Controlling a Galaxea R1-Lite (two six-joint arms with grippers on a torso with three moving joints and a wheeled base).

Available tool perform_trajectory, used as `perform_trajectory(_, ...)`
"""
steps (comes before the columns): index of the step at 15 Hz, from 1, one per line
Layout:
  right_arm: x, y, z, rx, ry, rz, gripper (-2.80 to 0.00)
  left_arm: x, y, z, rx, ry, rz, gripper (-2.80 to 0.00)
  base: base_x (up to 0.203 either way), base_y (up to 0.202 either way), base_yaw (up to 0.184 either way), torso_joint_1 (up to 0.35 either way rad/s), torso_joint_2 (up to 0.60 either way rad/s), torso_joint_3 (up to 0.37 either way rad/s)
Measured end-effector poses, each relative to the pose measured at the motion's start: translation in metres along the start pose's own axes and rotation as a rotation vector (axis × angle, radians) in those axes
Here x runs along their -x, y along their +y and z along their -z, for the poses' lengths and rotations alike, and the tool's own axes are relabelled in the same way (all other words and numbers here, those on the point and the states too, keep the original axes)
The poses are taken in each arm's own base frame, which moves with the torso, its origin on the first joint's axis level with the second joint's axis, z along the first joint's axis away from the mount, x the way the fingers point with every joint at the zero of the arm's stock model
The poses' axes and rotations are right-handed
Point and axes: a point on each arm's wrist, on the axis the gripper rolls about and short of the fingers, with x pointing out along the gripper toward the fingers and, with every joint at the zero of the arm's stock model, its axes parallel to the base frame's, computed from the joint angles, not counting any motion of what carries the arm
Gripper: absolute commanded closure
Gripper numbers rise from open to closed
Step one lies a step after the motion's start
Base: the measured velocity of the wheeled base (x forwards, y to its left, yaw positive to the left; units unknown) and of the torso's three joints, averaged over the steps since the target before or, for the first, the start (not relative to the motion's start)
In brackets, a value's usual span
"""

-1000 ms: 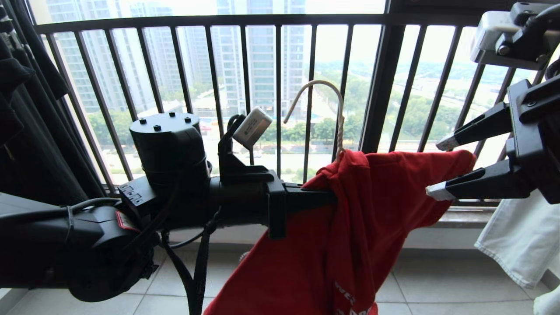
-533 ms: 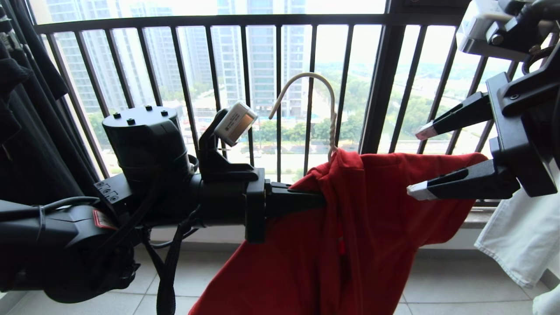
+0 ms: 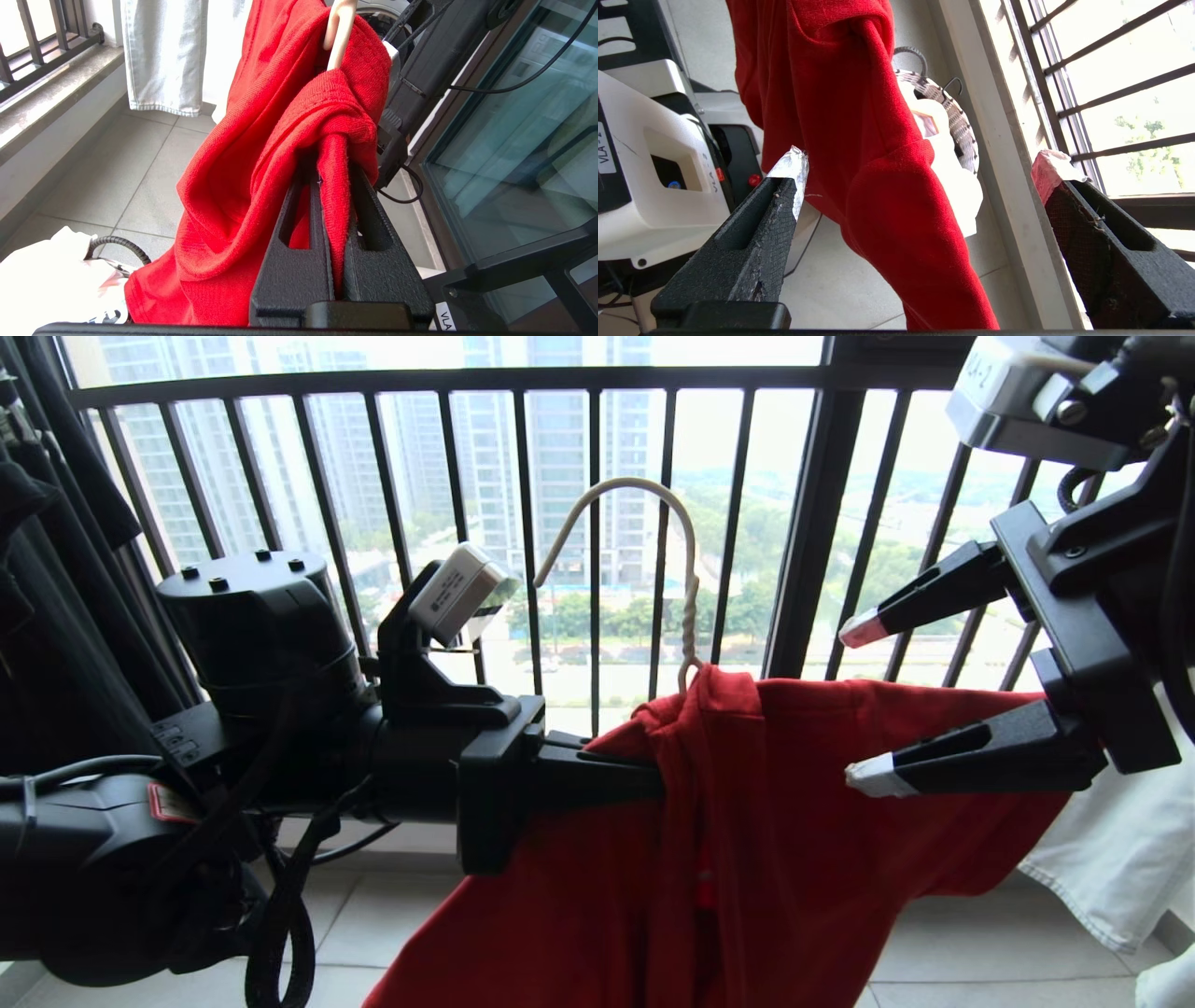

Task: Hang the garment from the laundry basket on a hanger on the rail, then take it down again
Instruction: Hang the clothes rack on the clothesline

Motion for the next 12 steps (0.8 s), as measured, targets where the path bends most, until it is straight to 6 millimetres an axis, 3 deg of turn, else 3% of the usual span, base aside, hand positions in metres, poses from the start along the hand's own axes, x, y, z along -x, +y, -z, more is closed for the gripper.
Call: perform_trajectory(12, -0.024, 0.001, -0.013, 0.003, -0.097, -0.151, -2.80, 0.026, -0.002, -0.017, -0.061, -0.007, 0.028, 0.00, 0.000, 0.000, 0.000, 0.000, 0.00, 0.000)
